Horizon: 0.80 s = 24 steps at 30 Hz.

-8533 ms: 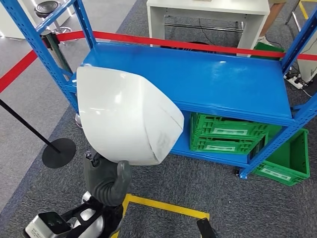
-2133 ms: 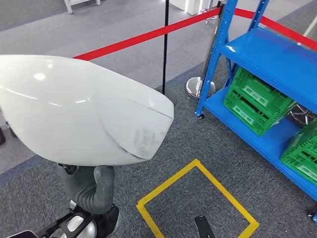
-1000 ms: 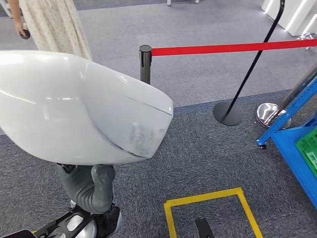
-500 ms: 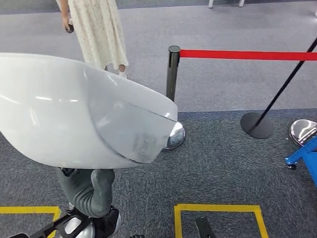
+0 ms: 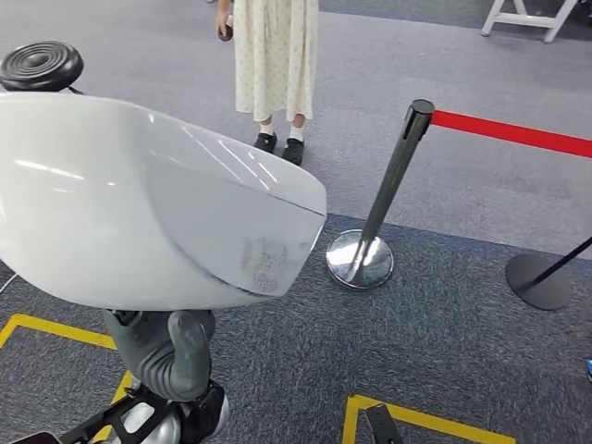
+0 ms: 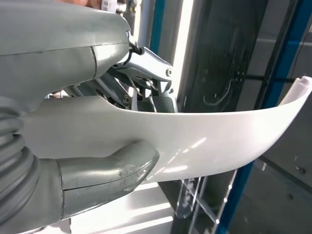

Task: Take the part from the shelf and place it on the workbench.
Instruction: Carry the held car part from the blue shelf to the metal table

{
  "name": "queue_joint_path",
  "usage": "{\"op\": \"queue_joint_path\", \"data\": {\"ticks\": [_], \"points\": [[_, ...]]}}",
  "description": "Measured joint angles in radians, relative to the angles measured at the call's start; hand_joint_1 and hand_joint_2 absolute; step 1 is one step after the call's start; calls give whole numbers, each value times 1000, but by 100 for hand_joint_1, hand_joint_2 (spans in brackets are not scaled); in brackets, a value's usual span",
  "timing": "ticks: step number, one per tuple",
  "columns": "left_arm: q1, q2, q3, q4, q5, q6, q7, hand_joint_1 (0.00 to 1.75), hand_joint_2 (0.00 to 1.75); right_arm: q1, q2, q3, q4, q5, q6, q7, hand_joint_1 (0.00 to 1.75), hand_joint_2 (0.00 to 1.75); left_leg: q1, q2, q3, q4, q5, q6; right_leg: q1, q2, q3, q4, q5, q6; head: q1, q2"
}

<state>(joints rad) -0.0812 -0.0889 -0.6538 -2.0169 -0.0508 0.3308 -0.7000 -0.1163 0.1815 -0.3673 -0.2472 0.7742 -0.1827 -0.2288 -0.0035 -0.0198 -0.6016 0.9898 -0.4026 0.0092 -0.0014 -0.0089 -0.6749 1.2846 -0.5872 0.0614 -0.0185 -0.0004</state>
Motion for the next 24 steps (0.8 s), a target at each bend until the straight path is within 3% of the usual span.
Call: {"op": "queue_joint_path", "data": {"ticks": [1, 2, 3, 5, 7, 10, 11, 13, 15, 17, 18, 19, 21, 23, 24], "points": [[0, 0, 0, 0, 0, 0, 0, 175, 175, 1, 0, 0, 0, 0, 0, 0, 0, 0, 0, -16, 0, 0, 0, 0, 0, 3, -14, 19, 5, 0, 0, 0], [0, 0, 0, 0, 0, 0, 0, 175, 175, 1, 0, 0, 0, 0, -1, 0, 0, 0, 0, -31, 1, 1, 1, -1, -1, 6, -10, -1, 29, -1, 0, 0], [0, 0, 0, 0, 0, 0, 0, 175, 175, 1, 0, 0, 0, 0, -1, 0, 0, 0, 1, -47, 3, 1, 1, -2, -2, 12, 13, -57, 67, -3, 1, 0], [0, 0, 0, 0, 0, 0, 0, 175, 175, -1, 0, 0, 0, 0, -2, 0, 0, 0, 2, -74, 2, 3, 3, -9, -12, 65, 74, -197, 127, -2, 1, 0], [-1, 0, 0, 0, 0, 0, 0, 175, 175, -1, 0, 0, 0, 0, -2, 0, 0, 0, 4, -96, -5, 2, 8, -21, -16, 108, 105, -265, 142, -4, 1, 0], [0, 0, 0, -1, 0, 0, 0, 175, 175, -2, 0, 0, 0, 0, -2, 0, 0, 0, 11, -121, -13, -4, 17, -40, -11, 90, 106, -269, 144, -18, 1, 0], [0, 0, 0, -1, 0, 0, 0, 175, 175, -3, 0, 0, 0, 0, -2, 0, 0, 0, 11, -112, -17, 0, 13, -43, -11, 80, 108, -272, 146, -23, 1, 0], [-1, 1, 0, -1, 0, 1, 0, 175, 175, -5, 1, 0, 0, 0, -2, 0, 0, 0, 8, -62, -44, 54, -24, -47, -11, 53, 111, -280, 151, -35, -6, 0], [-2, 1, 0, -1, 0, 1, 0, 175, 175, -1, 0, 0, 0, 0, -2, 0, 0, 0, 6, -10, -103, 176, -89, -52, -7, 21, 111, -281, 151, -41, -12, 0], [-1, 2, 0, -1, 0, 1, 0, 175, 175, 3, 0, 0, 0, 0, -2, 0, 0, 0, 6, 1, -145, 265, -117, -55, -3, -12, 110, -281, 150, -43, -13, 0], [-1, 2, 0, -1, 0, 1, 0, 175, 175, 3, -1, 0, 0, 0, -2, 0, 0, 0, 6, 3, -141, 262, -104, -54, -2, -28, 110, -281, 149, -44, -13, 0], [-1, 2, 0, -1, 0, 2, 0, 175, 175, 1, -1, 0, 0, 0, -2, 0, 0, 0, 6, 8, -118, 222, -77, -53, -2, -42, 111, -281, 148, -43, -13, 0], [-2, 2, -1, -1, 0, 2, 0, 175, 175, -2, -1, 0, 0, 0, -2, -2, 0, 0, -1, 54, -41, 91, -22, -47, 2, -65, 114, -279, 145, -37, -14, 0], [-3, 1, -1, -1, 0, 2, 0, 175, 175, -3, -1, 0, 0, 0, -1, -3, 0, 0, -8, 92, 3, 9, -5, -35, 9, -84, 118, -278, 139, -29, -14, 0], [-3, 1, -1, -1, 0, 2, 0, 175, 175, -3, -1, 0, 0, 0, -1, -3, 0, 0, -11, 90, 5, 0, -9, -29, 11, -95, 119, -278, 137, -25, -14, 0]]}}
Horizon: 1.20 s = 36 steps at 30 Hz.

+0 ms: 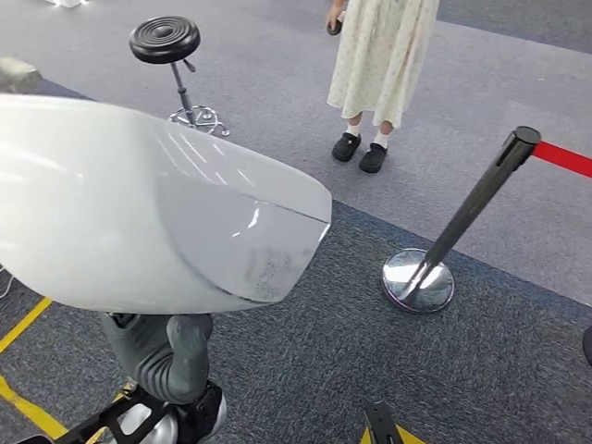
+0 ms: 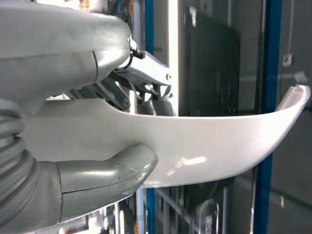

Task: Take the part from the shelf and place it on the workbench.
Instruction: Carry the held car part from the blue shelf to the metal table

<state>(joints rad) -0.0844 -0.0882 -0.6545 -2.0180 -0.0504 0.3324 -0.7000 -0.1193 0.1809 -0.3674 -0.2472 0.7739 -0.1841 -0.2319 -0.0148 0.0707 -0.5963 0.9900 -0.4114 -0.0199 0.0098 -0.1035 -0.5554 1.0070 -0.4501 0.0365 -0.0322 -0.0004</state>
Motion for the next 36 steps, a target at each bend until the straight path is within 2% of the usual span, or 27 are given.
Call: {"op": "queue_joint_path", "data": {"ticks": [1, 2, 3, 5, 7, 8, 9, 10, 11, 13, 15, 16, 17, 19, 21, 22, 23, 24, 25, 26, 28, 29, 30, 32, 33, 34, 36], "points": [[0, 0, 0, 0, 0, 0, 0, 175, 175, -1, 0, 0, 0, 0, 0, 0, 0, 0, 1, -14, -2, -1, 2, 8, 0, -11, 3, -1, -2, 4, 0, 0], [1, 0, 1, 0, 0, 0, 0, 175, 175, -2, 0, 0, 0, 0, 0, -1, 0, 0, 3, -27, -3, -2, 3, 13, -2, -7, 4, 3, -7, 10, 0, 0], [1, 0, 1, -1, 0, 0, 0, 175, 175, -4, 0, 0, 0, 0, 0, -2, 0, 0, 5, -39, -2, -3, 5, 18, -4, 10, 0, 18, -19, 16, 2, 0], [1, -1, 0, -1, -1, -1, 0, 175, 175, -5, 0, 0, 0, -2, 0, -4, 0, 0, 10, -61, -2, -5, 8, 28, -8, 66, -40, 109, -71, 26, 7, 0], [1, -1, 0, -1, -2, -1, 0, 175, 175, 0, 0, 0, 0, -4, 1, -5, 0, 0, 11, -86, -3, -4, 10, 32, -10, 93, -107, 248, -132, 30, 10, 0], [1, -1, 0, -1, -2, -2, 0, 175, 175, 2, 0, 0, 0, -4, 1, -5, 0, 0, 11, -101, -4, -4, 10, 33, -11, 97, -131, 291, -142, 30, 10, 0], [1, -1, -1, -1, -3, -3, 0, 175, 175, 2, 0, 0, 0, -4, 1, -5, 0, 0, 12, -116, -4, -3, 11, 32, -12, 98, -137, 296, -131, 31, 10, 0], [1, -1, -1, -1, -3, -5, 0, 175, 175, 1, 0, 0, 0, -4, 2, -5, 0, 0, 13, -130, -3, -3, 12, 30, -15, 102, -123, 261, -102, 32, 10, 0], [1, -1, -2, -1, -2, -6, 0, 175, 175, -1, 0, 0, 0, -5, 2, -5, 0, 0, 15, -144, -3, -2, 12, 27, -19, 113, -93, 194, -63, 33, 10, 0], [-1, -1, -4, -1, 2, -13, 0, 175, 175, -3, 0, 0, 0, -6, 2, -5, 0, 0, 16, -170, -7, 3, 14, 16, -29, 160, -31, 62, -13, 34, 11, 0], [-2, -1, -6, -1, 8, -25, 0, 175, 175, -2, 0, 0, 0, -15, 2, -7, 0, 0, 18, -192, -16, 4, 19, 3, -31, 186, -7, 12, -7, 26, 12, 0], [-2, -1, -6, -1, 12, -33, 0, 175, 175, -2, 0, 0, 0, -21, 1, -8, 0, 0, 20, -202, -20, 2, 23, -4, -30, 177, -6, 10, -5, 17, 12, 0], [-2, -1, -6, -1, 14, -40, 0, 175, 175, -3, 0, 0, 0, -27, 0, -9, 0, 0, 22, -199, -23, 1, 24, -9, -28, 166, -7, 8, -2, 9, 12, 0], [-3, -2, -5, -1, 22, -57, 0, 175, 175, -3, 0, -1, 0, -35, -5, -10, 0, 0, 20, -157, -41, 33, 0, -17, -27, 143, -6, 3, 3, -7, 5, 0], [-3, -5, -4, 0, 31, -83, 0, 175, 175, 1, -1, -1, 0, -37, -9, -8, 0, 0, 17, -104, -94, 145, -64, -22, -24, 115, -7, 1, 4, -15, -2, 0], [-3, -7, -3, 1, 34, -96, 0, 175, 175, 4, -2, -2, 0, -36, -11, -6, 0, 0, 18, -94, -127, 214, -94, -23, -22, 99, -7, 1, 3, -17, -3, 0], [-3, -8, -1, 3, 36, -107, 0, 175, 175, 6, -4, -2, 0, -35, -13, -6, 0, 0, 18, -91, -151, 267, -111, -24, -20, 83, -8, 1, 3, -18, -2, 0], [-3, -10, 0, 4, 36, -114, 0, 175, 175, 6, -4, -2, 0, -35, -15, -6, 0, 0, 18, -89, -160, 287, -110, -24, -19, 67, -8, 1, 2, -18, -2, 0], [-3, -10, 2, 6, 35, -118, 0, 175, 175, 5, -5, -2, 0, -35, -16, -6, 0, 0, 17, -86, -148, 269, -91, -23, -19, 53, -7, 1, 1, -18, -3, 0], [-3, -12, 2, 6, 35, -119, 0, 175, 175, 4, -5, -2, 0, -35, -17, -6, 0, 0, 17, -75, -117, 216, -60, -21, -18, 40, -5, 1, 0, -17, -3, 0], [-4, -16, 3, 7, 33, -120, 0, 175, 175, 1, -5, -3, 0, -35, -18, -7, 0, 0, 10, -22, -42, 82, -11, -13, -13, 19, -1, 3, -5, -10, -7, 0], [-5, -19, 3, 8, 31, -120, 0, 175, 175, 1, -5, -3, 0, -36, -16, -8, 0, 0, 7, 1, -18, 37, -1, -6, -10, 8, 1, 4, -7, -5, -8, 0], [-6, -21, 3, 8, 28, -120, 0, 175, 175, 1, -5, -4, 0, -38, -13, -9, 0, 0, 4, 12, -8, 14, -2, 0, -6, -2, 2, 4, -10, 0, -9, 0], [-6, -24, 4, 11, 25, -120, 0, 175, 175, 0, -5, -4, 0, -40, -6, -11, 0, 0, 4, -11, -10, 8, -3, 13, -4, -27, 7, 1, -14, 8, -8, 0], [-6, -24, 4, 12, 23, -120, 0, 175, 175, -2, -5, -5, -1, -40, -3, -12, 0, 0, 6, -25, -9, 6, -1, 19, -5, -21, 7, 7, -21, 14, -7, 0], [-7, -25, 4, 13, 21, -120, 0, 175, 175, -3, -5, -5, -1, -40, -3, -13, 0, 0, 9, -38, -9, 5, 1, 24, -8, -1, 0, 28, -37, 19, -5, 0], [-8, -27, 3, 17, 20, -119, 0, 175, 175, -2, -5, -5, -1, -39, -8, -13, 0, 0, 14, -63, -8, 3, 4, 32, -12, 62, -48, 136, -94, 28, 1, 0]]}}
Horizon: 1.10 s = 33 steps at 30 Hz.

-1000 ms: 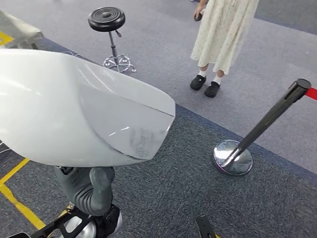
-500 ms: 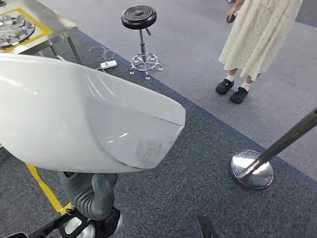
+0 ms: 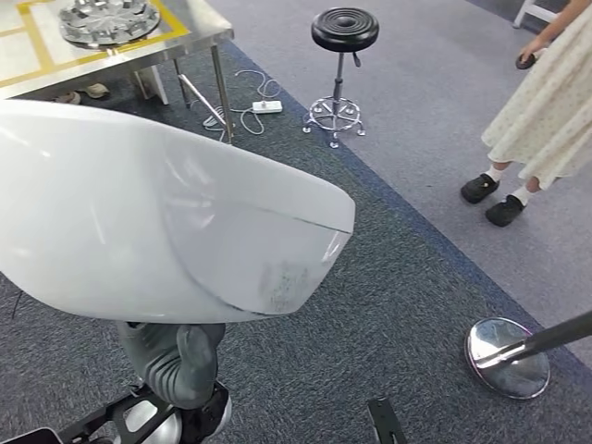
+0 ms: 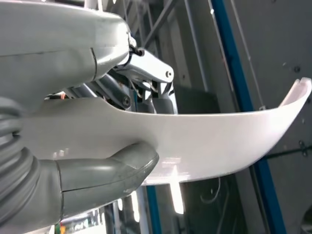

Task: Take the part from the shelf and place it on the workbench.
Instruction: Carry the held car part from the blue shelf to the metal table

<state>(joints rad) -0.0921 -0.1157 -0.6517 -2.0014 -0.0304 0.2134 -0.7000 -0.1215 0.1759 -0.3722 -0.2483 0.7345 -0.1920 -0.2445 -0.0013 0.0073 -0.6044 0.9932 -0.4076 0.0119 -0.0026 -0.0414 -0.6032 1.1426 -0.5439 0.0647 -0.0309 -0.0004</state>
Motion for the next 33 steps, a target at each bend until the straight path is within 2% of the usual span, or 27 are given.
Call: {"op": "queue_joint_path", "data": {"ticks": [2, 3, 4, 5, 6, 7, 9, 10, 11, 12, 14, 15, 16, 17, 18, 19, 20, 21, 22, 24, 25, 26, 27, 29, 31, 32, 33], "points": [[0, -1, 0, 3, 6, 2, 0, 175, 175, 7, 0, 0, 0, 1, -9, 2, 0, 0, 0, -29, -1, 0, 1, 4, -1, 30, -67, 130, -48, 3, 3, 0], [1, -1, 1, 4, 9, 2, 0, 175, 175, 11, 0, -1, 0, 1, -12, 2, 0, 0, 1, -45, -1, 1, 1, 4, -1, 34, -84, 155, -47, 3, 4, 0], [1, -1, 1, 5, 12, 2, 0, 175, 175, 13, -1, -1, 0, 1, -13, 1, 0, 0, 1, -61, -1, 1, 2, 2, -2, 38, -82, 141, -26, 2, 4, 0], [1, -1, 2, 5, 12, 2, 0, 175, 175, 14, -1, -1, 0, 1, -13, 1, 0, 0, 2, -77, 0, 2, 3, 1, -4, 44, -62, 89, 10, 2, 4, 0], [1, -1, 3, 5, 13, 2, 0, 175, 175, 15, -1, -1, 0, 1, -13, 0, 0, 0, 2, -92, 0, 2, 4, -2, -8, 61, -31, 17, 48, 2, 4, 0], [1, -2, 3, 5, 13, 2, 0, 175, 175, 15, -1, -1, 0, 1, -12, -1, 0, 0, 2, -105, -2, 4, 4, -7, -13, 87, 0, -51, 73, 2, 4, 0], [1, -4, 5, 5, 12, 2, 0, 175, 175, 15, -1, -1, 0, 1, -11, -4, 0, 0, 3, -127, -8, 4, 9, -18, -18, 123, 33, -122, 90, -3, 5, 0], [1, -5, 5, 5, 12, 2, 0, 175, 175, 15, -1, -1, 0, 1, -10, -6, 0, 0, 4, -137, -11, 2, 13, -25, -17, 124, 35, -127, 88, -9, 5, 0], [1, -6, 6, 5, 12, 2, 0, 175, 175, 14, 0, -1, 0, 1, -9, -8, 0, 0, 6, -144, -14, -1, 17, -32, -15, 113, 36, -128, 92, -17, 5, 0], [2, -6, 6, 5, 12, 2, 0, 175, 175, 12, 0, -1, 0, 1, -7, -9, 0, 0, 7, -137, -17, -1, 15, -37, -14, 102, 35, -130, 95, -24, 4, 0], [1, -6, 7, 5, 15, 1, 0, 175, 175, 10, 1, -2, 0, 1, -5, -11, 0, 0, 4, -88, -41, 47, -20, -46, -15, 77, 36, -135, 99, -37, -3, 0], [1, -6, 8, 5, 17, -2, 0, 175, 175, 10, 1, -2, 0, 1, -4, -10, 0, 0, 3, -57, -67, 103, -54, -49, -14, 63, 35, -135, 100, -41, -7, 0], [0, -6, 8, 5, 19, -6, 0, 175, 175, 12, 1, -2, 0, 2, -4, -9, 0, 0, 3, -38, -100, 173, -90, -52, -12, 47, 34, -136, 99, -44, -9, 0], [1, -6, 8, 5, 21, -10, 0, 175, 175, 14, 0, -2, 0, 2, -3, -8, 0, 0, 3, -30, -130, 238, -117, -53, -10, 30, 34, -135, 98, -46, -9, 0], [1, -6, 9, 5, 23, -13, 0, 175, 175, 15, 0, -2, 0, 2, -3, -7, 0, 0, 3, -26, -147, 277, -127, -54, -9, 13, 33, -135, 98, -46, -10, 0], [2, -6, 9, 5, 25, -16, 0, 175, 175, 15, 0, -2, 0, 2, -3, -6, 0, 0, 3, -24, -146, 280, -117, -53, -7, -3, 34, -135, 97, -47, -9, 0], [2, -6, 10, 5, 26, -17, 0, 175, 175, 14, 0, -2, 0, 2, -3, -6, 0, 0, 3, -19, -124, 243, -91, -51, -7, -18, 35, -135, 96, -46, -10, 0], [2, -6, 11, 6, 27, -18, 0, 175, 175, 13, 0, -2, 0, 2, -3, -5, 0, 0, 2, -2, -86, 179, -58, -48, -6, -30, 37, -135, 95, -44, -10, 0], [1, -6, 13, 6, 27, -19, 0, 175, 175, 11, 0, -2, 0, 2, -3, -5, 0, 0, -2, 26, -46, 108, -33, -46, -2, -41, 39, -134, 92, -40, -11, 0], [1, -8, 14, 6, 28, -22, 0, 175, 175, 10, 0, -2, 0, 3, -3, -4, 0, 0, -8, 67, 3, 18, -13, -35, 5, -60, 43, -132, 87, -31, -13, 0], [1, -9, 16, 6, 29, -25, 0, 175, 175, 10, 0, -2, 0, 3, -3, -2, 0, 0, -11, 69, 6, 6, -15, -29, 8, -71, 45, -132, 85, -26, -13, 0], [2, -10, 18, 6, 31, -28, 0, 175, 175, 9, 0, -2, 0, 4, -3, 0, 0, 0, -10, 55, 5, 4, -15, -21, 8, -83, 48, -133, 84, -22, -12, 0], [3, -10, 21, 6, 33, -32, 0, 175, 175, 8, 0, -2, 0, 5, -3, 1, 0, 0, -9, 42, 4, 2, -13, -16, 6, -82, 50, -132, 80, -16, -11, 0], [5, -13, 26, 6, 36, -39, 0, 175, 175, 6, 0, -2, 0, 6, -3, 2, 0, 0, -3, 17, 5, -1, -10, -5, 3, -40, 36, -91, 50, -4, -7, 0], [5, -16, 28, 8, 37, -43, 0, 175, 175, 10, -1, -2, 0, 6, -4, 4, 0, 0, 1, -8, 4, -2, -8, 1, 1, 17, -22, 34, -14, 2, -1, 0], [5, -16, 29, 9, 38, -45, 0, 175, 175, 14, -1, -2, 0, 6, -4, 5, 0, 0, 1, -23, 3, -1, -7, 3, 0, 28, -56, 103, -40, 3, 0, 0], [6, -16, 30, 10, 39, -49, 0, 175, 175, 18, -2, -2, 0, 6, -3, 6, 0, 0, 1, -38, 3, -1, -6, 4, 0, 33, -82, 151, -52, 3, 1, 0]]}}
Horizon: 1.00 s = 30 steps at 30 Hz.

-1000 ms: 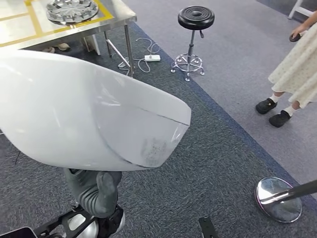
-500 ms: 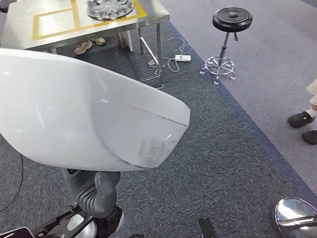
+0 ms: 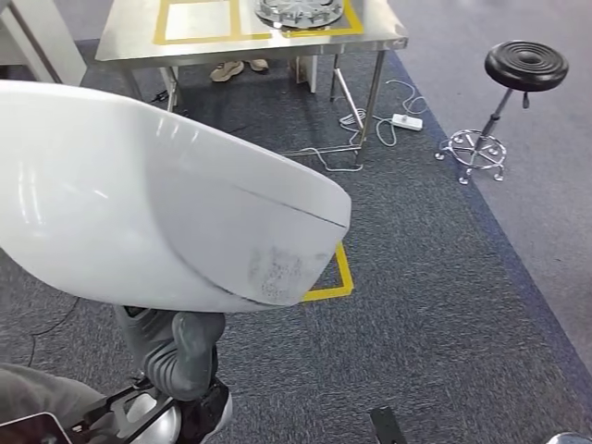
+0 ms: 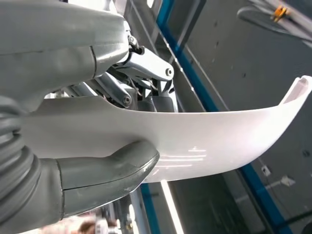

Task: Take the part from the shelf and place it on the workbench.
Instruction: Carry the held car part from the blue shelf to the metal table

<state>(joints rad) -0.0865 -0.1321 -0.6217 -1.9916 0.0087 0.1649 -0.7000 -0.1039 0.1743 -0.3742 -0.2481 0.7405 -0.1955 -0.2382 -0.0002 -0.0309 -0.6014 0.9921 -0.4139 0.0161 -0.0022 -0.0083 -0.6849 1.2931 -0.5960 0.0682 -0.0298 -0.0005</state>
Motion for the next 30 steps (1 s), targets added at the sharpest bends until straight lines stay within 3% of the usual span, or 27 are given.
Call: {"op": "queue_joint_path", "data": {"ticks": [1, 2, 3, 5, 7, 9, 10, 11, 13, 14, 15, 16, 17, 18, 20, 22, 24, 25, 27, 28, 30], "points": [[1, 0, 1, 1, 1, -5, 0, 175, 175, 2, 0, 0, 0, 0, 0, 1, 0, 0, 0, -16, 0, 0, 1, 0, 0, 2, -8, 8, 9, -1, 0, 0], [1, -1, 3, 3, 2, -12, 0, 175, 175, 3, 0, 0, 0, 0, 0, 2, 0, 0, 1, -32, 1, 1, 2, -2, -2, 6, 4, -24, 37, -2, 0, 0], [2, -2, 6, 4, 2, -19, 0, 175, 175, 2, 0, 0, 0, 0, 0, 3, 0, 0, 2, -46, 1, 1, 3, -4, -4, 15, 31, -87, 74, -3, 1, 0], [5, -6, 12, 4, -2, -28, 0, 175, 175, 1, 0, 0, 0, -1, 0, 3, 0, 0, 1, -74, -1, 4, 5, -12, -13, 63, 92, -220, 127, -5, 1, 0], [6, -10, 15, 4, -10, -26, 0, 175, 175, 1, 0, 0, 0, -1, 0, 3, 0, 0, 2, -96, -7, 3, 10, -24, -16, 91, 118, -274, 136, -11, 2, 0], [7, -11, 16, 4, -14, -18, 0, 175, 175, 1, 0, 0, 0, -1, 0, 2, 0, 0, 5, -111, -14, -1, 16, -36, -14, 72, 120, -278, 139, -25, 2, 0], [7, -11, 17, 4, -14, -14, 0, 175, 175, 0, 0, 0, 0, -1, 0, 2, 0, 0, 4, -100, -17, 2, 13, -41, -14, 62, 120, -279, 142, -32, 1, 0], [7, -11, 17, 4, -15, -10, 0, 175, 175, -1, 1, 0, 0, -1, 0, 1, 0, 0, 3, -75, -27, 23, -3, -46, -14, 49, 121, -282, 144, -39, -4, 0], [7, -11, 17, 5, -15, -4, 0, 175, 175, 1, 0, 0, 0, -1, 0, 1, 0, 0, 0, -12, -77, 127, -66, -53, -13, 22, 121, -285, 145, -48, -12, 0], [6, -11, 17, 5, -16, -2, 0, 175, 175, 3, 0, -1, 0, -2, 1, 1, 0, 0, 0, 6, -112, 200, -101, -56, -11, 5, 120, -285, 145, -51, -15, 0], [6, -10, 17, 5, -18, 1, 0, 175, 175, 5, 0, -1, 0, -2, 1, 1, 0, 0, 1, 13, -140, 259, -124, -57, -10, -12, 119, -285, 144, -51, -15, 0], [7, -10, 17, 6, -19, 4, 0, 175, 175, 6, 0, -1, 0, -2, 1, 2, 0, 0, 1, 16, -152, 287, -127, -57, -9, -28, 118, -284, 143, -52, -16, 0], [7, -10, 17, 6, -21, 7, 0, 175, 175, 4, 0, -1, 0, -2, 1, 2, 0, 0, 0, 18, -144, 274, -110, -55, -8, -43, 119, -284, 143, -51, -16, 0], [7, -10, 16, 6, -23, 9, 0, 175, 175, 2, 0, -1, 0, -2, 1, 2, 0, 0, -1, 27, -115, 225, -80, -52, -7, -56, 120, -284, 142, -50, -16, 0], [5, -10, 15, 6, -27, 12, 0, 175, 175, -1, 0, -1, 0, -2, 1, 1, 0, 0, -8, 89, -34, 85, -26, -43, -1, -78, 126, -282, 136, -44, -17, 0], [4, -11, 12, 6, -29, 12, 0, 175, 175, -1, 0, -1, 0, -2, 1, 1, 0, 0, -15, 134, 6, 10, -13, -31, 8, -99, 131, -281, 131, -35, -17, 0], [4, -12, 11, 7, -30, 13, 0, 175, 175, -1, 0, -1, 0, -2, 1, 0, 0, 0, -16, 114, 4, 4, -15, -21, 11, -125, 138, -284, 126, -26, -15, 0], [4, -13, 11, 7, -30, 14, 0, 175, 175, -3, 0, -1, 0, -2, 2, 0, 0, 0, -13, 99, 3, 2, -13, -16, 9, -118, 139, -280, 119, -19, -14, 0], [3, -14, 8, 7, -31, 15, 0, 175, 175, -5, 0, -1, 0, -3, 4, -2, 0, 0, -7, 72, 3, 0, -9, -6, 5, -66, 117, -223, 80, -8, -10, 0], [2, -14, 6, 8, -32, 16, 0, 175, 175, -4, -1, -1, 0, -4, 4, -2, 0, 0, -5, 59, 2, -1, -7, -3, 3, -31, 90, -163, 48, -4, -7, 0], [1, -14, 1, 10, -33, 20, 0, 175, 175, 1, -1, -1, 0, -5, 5, -2, 0, 0, -4, 33, 1, 0, -6, 1, 3, -2, 23, -28, -6, -2, -3, 0]]}}
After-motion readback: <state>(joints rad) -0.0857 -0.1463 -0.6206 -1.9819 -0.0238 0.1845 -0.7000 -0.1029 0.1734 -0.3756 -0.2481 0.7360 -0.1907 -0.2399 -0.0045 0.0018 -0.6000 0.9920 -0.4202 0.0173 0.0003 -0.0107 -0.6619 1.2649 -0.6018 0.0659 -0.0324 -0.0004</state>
